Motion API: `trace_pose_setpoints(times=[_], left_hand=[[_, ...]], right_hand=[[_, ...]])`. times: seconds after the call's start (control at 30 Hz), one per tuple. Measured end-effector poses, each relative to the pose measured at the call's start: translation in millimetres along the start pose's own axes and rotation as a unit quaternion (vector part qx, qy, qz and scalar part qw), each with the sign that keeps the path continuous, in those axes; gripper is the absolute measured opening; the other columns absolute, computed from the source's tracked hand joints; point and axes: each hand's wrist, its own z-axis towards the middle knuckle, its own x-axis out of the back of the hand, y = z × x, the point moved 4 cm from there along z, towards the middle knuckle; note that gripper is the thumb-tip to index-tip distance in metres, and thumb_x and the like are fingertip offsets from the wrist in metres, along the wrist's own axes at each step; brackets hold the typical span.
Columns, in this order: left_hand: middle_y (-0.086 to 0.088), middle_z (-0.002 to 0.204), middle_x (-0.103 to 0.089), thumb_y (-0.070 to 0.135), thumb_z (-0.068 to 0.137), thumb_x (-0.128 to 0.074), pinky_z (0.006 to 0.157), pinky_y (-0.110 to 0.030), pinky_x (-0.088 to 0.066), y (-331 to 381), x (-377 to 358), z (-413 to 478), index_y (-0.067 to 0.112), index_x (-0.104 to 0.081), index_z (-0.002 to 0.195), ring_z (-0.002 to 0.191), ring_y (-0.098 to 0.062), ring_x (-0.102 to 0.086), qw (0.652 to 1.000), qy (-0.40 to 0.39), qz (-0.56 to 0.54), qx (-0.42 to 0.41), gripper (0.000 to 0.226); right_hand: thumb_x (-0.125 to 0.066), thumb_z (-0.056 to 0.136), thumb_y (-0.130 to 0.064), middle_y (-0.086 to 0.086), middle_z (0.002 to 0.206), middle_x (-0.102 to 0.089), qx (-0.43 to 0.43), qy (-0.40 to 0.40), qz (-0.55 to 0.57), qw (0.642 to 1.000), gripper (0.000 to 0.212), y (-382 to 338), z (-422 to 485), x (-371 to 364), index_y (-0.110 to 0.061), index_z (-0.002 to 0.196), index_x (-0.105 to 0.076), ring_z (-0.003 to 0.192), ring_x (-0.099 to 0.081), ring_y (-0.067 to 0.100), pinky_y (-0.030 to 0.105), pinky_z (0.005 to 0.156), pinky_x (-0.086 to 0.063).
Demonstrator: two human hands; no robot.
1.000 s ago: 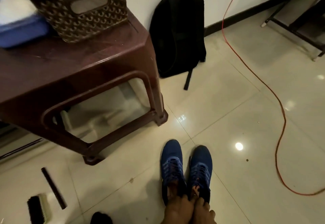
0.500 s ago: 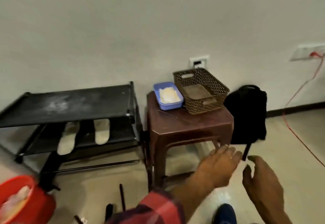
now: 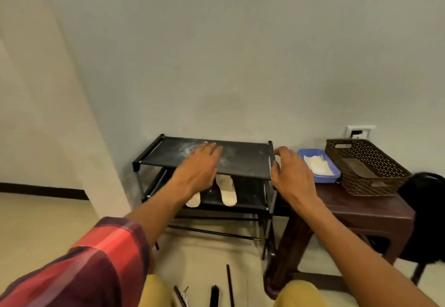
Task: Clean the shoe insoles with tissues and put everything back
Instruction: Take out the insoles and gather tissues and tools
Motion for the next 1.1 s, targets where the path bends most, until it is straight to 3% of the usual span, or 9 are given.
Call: trace_pose_setpoints(times=[0.13, 0.3, 0.57, 0.77, 0.93, 1.1], left_hand=[[-0.017, 0.158, -0.037, 0.023, 0.091, -0.065, 0.119, -0.047, -0.034, -49, 14, -21, 0.009, -0.029, 0.155, 0.148, -0.033, -0.032, 0.999, -0.014, 0.01, 0.031, 0.074], [-0.016, 0.155, -0.041, 0.024, 0.095, -0.062, 0.118, -0.045, -0.037, -55, -2, -34, 0.007, -0.032, 0.154, 0.145, -0.033, -0.037, 1.0, -0.021, 0.007, 0.022, 0.068], [-0.012, 0.159, -0.039, 0.026, 0.098, -0.057, 0.123, -0.038, -0.027, -75, -91, -44, 0.009, -0.032, 0.154, 0.149, -0.029, -0.032, 0.996, -0.084, -0.004, 0.029, 0.065], [-0.011, 0.154, -0.042, 0.026, 0.097, -0.055, 0.12, -0.039, -0.032, -85, -165, -48, 0.012, -0.033, 0.152, 0.144, -0.028, -0.036, 0.988, -0.149, -0.018, 0.042, 0.061], [-0.014, 0.162, -0.031, 0.025, 0.102, -0.051, 0.124, -0.038, -0.022, -96, -237, -46, 0.008, -0.022, 0.158, 0.15, -0.03, -0.027, 0.982, -0.182, -0.013, 0.043, 0.065], [-0.017, 0.166, -0.02, 0.032, 0.102, -0.056, 0.125, -0.041, -0.019, -108, -293, -45, 0.006, -0.012, 0.16, 0.154, -0.033, -0.018, 0.969, -0.241, 0.016, 0.055, 0.077]], right_hand=[[-0.055, 0.094, -0.019, 0.01, 0.11, -0.064, 0.03, -0.02, -0.003, 0.999, 0.032, -44, 16, -24, -0.012, 0.125, -0.054, 0.093, -0.064, 0.028, 0.043, 0.067, -0.057], [-0.053, 0.096, -0.018, 0.006, 0.106, -0.063, 0.042, -0.042, -0.015, 0.998, 0.029, -69, 14, -53, -0.014, 0.125, -0.054, 0.092, -0.062, 0.025, 0.042, 0.067, -0.056], [-0.051, 0.095, -0.017, -0.002, 0.101, -0.06, 0.04, -0.136, -0.028, 0.989, 0.018, -61, -3, -143, -0.019, 0.112, -0.054, 0.092, -0.057, 0.02, 0.037, 0.067, -0.053], [-0.052, 0.097, -0.022, -0.005, 0.113, -0.06, 0.032, -0.204, -0.042, 0.978, 0.026, -40, -30, -209, -0.021, 0.123, -0.053, 0.096, -0.055, 0.015, 0.03, 0.072, -0.053], [-0.054, 0.098, -0.027, -0.001, 0.124, -0.06, 0.039, -0.256, -0.071, 0.963, 0.029, -12, -41, -272, -0.019, 0.126, -0.053, 0.109, -0.056, 0.015, 0.028, 0.078, -0.054], [-0.06, 0.095, -0.022, 0.005, 0.142, -0.051, 0.059, -0.309, -0.115, 0.942, 0.047, 13, -48, -329, -0.016, 0.14, -0.046, 0.135, -0.044, 0.02, 0.032, 0.099, -0.051]])
